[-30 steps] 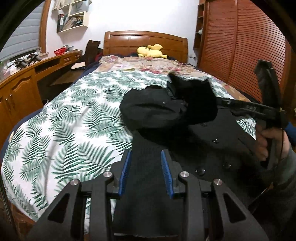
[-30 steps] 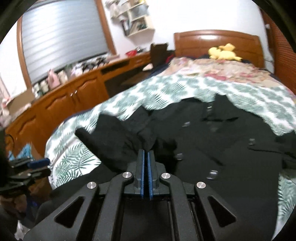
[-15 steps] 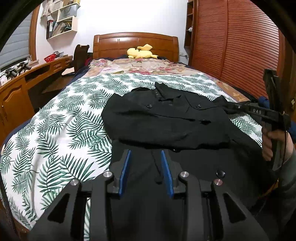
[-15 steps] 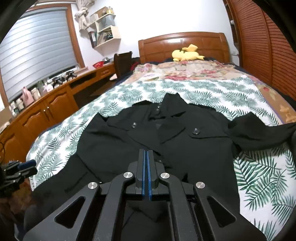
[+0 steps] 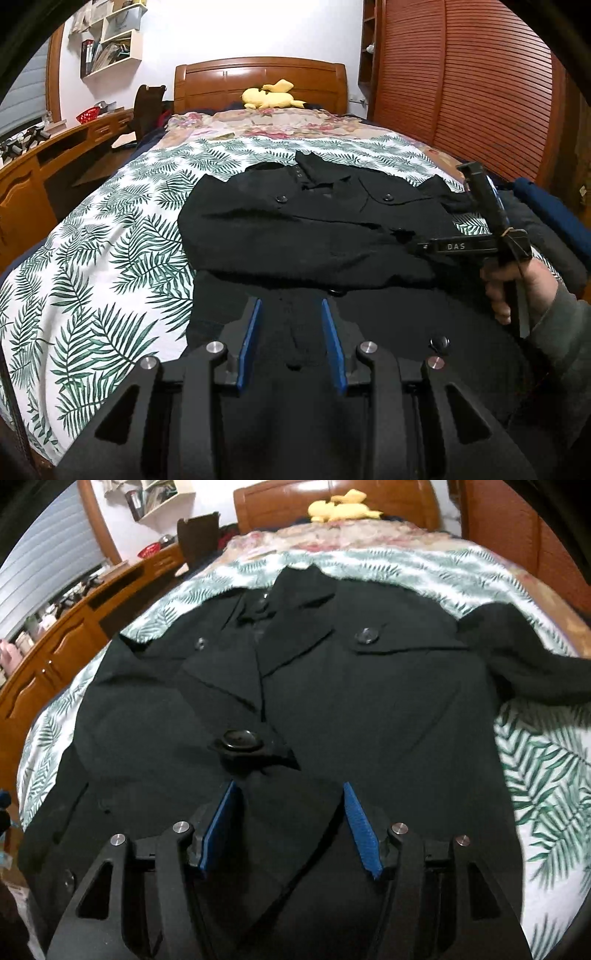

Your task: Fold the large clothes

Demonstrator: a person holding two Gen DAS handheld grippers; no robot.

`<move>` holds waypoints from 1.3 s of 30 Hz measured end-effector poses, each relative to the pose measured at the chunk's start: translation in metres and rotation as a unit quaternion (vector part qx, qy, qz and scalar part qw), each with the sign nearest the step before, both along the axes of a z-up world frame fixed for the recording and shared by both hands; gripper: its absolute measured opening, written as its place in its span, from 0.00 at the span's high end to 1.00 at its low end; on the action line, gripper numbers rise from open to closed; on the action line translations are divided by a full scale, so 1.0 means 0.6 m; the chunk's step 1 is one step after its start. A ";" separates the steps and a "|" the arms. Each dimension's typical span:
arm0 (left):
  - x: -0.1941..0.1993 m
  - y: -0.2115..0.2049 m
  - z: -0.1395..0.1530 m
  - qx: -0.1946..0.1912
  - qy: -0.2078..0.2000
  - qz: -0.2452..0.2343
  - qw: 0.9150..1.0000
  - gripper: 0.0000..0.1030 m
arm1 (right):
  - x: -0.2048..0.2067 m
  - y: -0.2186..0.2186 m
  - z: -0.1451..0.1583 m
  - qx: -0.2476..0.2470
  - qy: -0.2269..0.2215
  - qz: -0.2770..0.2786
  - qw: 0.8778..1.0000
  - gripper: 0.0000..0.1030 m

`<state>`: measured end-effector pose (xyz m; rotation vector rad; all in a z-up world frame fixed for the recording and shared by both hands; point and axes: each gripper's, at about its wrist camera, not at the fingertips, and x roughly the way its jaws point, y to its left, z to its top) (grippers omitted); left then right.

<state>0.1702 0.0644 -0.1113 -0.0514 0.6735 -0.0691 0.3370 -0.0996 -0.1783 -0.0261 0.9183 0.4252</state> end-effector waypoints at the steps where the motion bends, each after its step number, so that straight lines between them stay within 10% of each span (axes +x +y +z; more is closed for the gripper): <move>1: -0.001 -0.002 0.000 0.001 -0.002 -0.001 1.000 0.69 | -0.002 0.002 0.000 0.000 0.000 0.005 1.000 0.46; 3: -0.004 -0.005 0.000 0.001 -0.005 -0.002 1.000 0.69 | -0.009 0.007 0.002 0.003 -0.003 0.021 1.000 0.81; 6: -0.012 -0.010 0.009 -0.002 -0.017 -0.010 1.000 0.69 | -0.032 0.012 0.029 -0.009 -0.051 0.016 0.999 0.90; 18: -0.005 -0.023 0.051 -0.007 -0.050 -0.009 0.999 0.63 | -0.174 -0.063 0.219 0.061 -0.206 0.023 0.976 0.92; 39: 0.141 -0.099 0.024 -0.013 -0.050 -0.051 0.997 0.63 | -0.223 -0.198 0.138 -0.005 -0.137 -0.041 0.990 0.91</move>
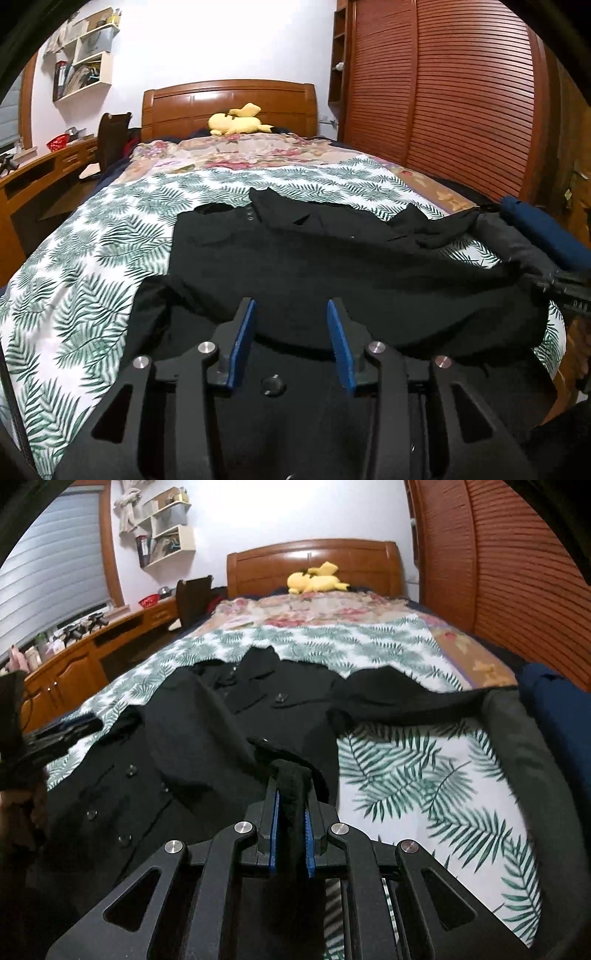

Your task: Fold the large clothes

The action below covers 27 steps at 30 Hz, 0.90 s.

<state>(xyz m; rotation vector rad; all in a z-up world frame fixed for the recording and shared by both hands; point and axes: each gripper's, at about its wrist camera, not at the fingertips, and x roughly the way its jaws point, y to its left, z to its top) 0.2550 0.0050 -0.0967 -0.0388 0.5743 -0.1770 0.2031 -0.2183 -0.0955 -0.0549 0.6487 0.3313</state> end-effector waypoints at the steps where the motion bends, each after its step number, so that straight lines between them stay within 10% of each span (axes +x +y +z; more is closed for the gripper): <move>1: 0.007 -0.004 -0.001 0.000 0.000 -0.002 1.000 0.63 | 0.003 -0.001 -0.007 -0.005 0.005 -0.003 1.000 0.90; 7: 0.035 -0.017 -0.009 -0.010 -0.005 -0.010 1.000 0.63 | 0.016 0.002 -0.019 -0.024 -0.006 -0.016 1.000 0.53; 27: 0.052 -0.048 -0.075 0.010 0.001 -0.022 1.000 0.63 | 0.087 0.051 -0.128 -0.072 0.075 0.032 0.994 0.52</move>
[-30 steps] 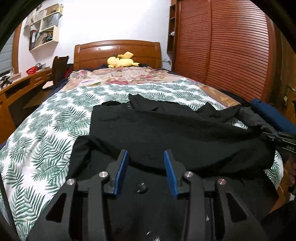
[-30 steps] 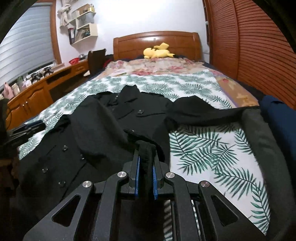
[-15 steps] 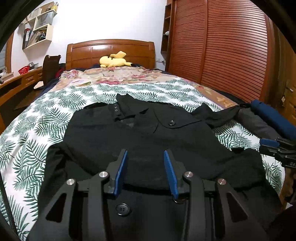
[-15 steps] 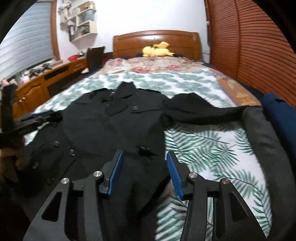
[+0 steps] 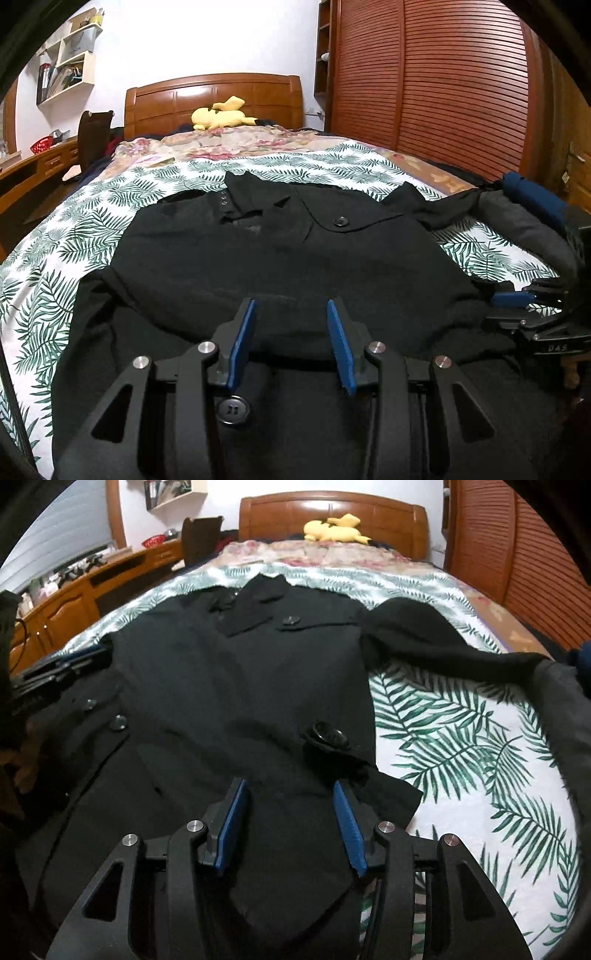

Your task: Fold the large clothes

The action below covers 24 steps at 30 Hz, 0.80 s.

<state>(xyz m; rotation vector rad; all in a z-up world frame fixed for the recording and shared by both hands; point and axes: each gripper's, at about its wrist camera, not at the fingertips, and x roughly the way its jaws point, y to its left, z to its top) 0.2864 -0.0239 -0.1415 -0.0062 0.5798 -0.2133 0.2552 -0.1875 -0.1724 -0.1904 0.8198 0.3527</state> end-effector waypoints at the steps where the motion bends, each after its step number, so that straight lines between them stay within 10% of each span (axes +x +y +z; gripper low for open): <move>1: 0.000 -0.001 0.000 0.002 -0.001 0.000 1.000 0.63 | 0.000 -0.001 0.000 0.000 0.000 0.000 1.000 0.52; 10: -0.006 -0.003 0.000 0.006 -0.014 0.004 1.000 0.63 | -0.023 -0.016 0.048 0.011 -0.039 -0.007 0.999 0.51; 15: -0.007 -0.004 0.001 0.008 -0.015 0.002 1.000 0.63 | -0.014 -0.068 0.110 0.031 -0.089 -0.057 0.994 0.24; 24: -0.010 -0.005 0.006 0.006 -0.022 0.001 1.000 0.63 | 0.076 -0.153 0.168 -0.001 -0.129 -0.159 0.979 0.24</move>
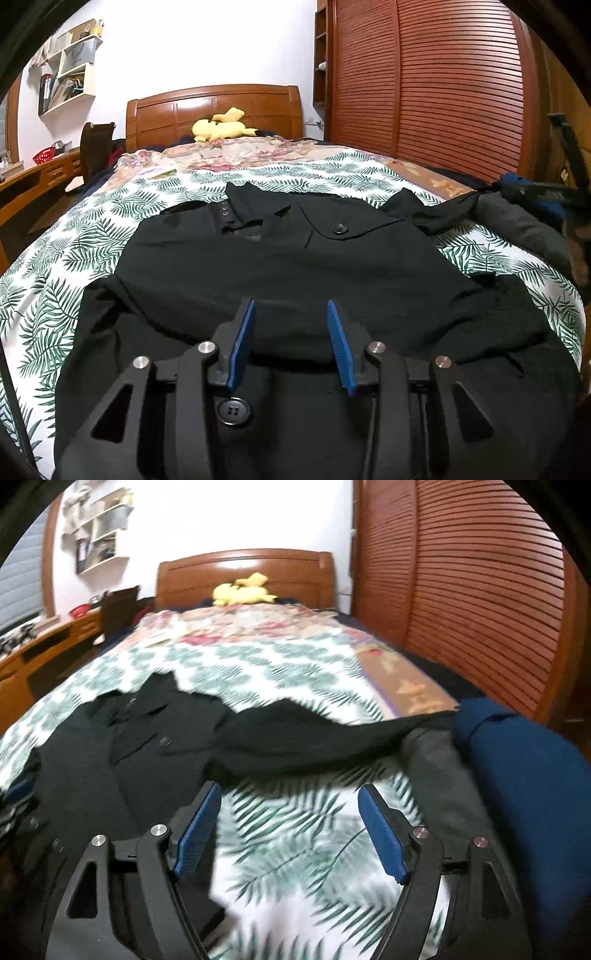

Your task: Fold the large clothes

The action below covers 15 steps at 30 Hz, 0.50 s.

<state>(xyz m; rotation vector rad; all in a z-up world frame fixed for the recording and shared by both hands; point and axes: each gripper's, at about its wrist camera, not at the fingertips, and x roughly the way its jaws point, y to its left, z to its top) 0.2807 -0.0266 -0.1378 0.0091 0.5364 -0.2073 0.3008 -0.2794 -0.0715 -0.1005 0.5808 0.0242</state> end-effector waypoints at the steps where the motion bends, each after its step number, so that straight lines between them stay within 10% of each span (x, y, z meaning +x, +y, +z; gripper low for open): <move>1: 0.000 0.001 0.000 0.000 0.000 0.000 1.000 0.63 | 0.017 -0.009 0.004 0.002 0.001 -0.008 1.000 0.24; 15: 0.000 -0.002 0.002 -0.002 0.001 -0.002 1.000 0.63 | 0.216 -0.081 -0.067 0.029 0.107 -0.081 0.990 0.25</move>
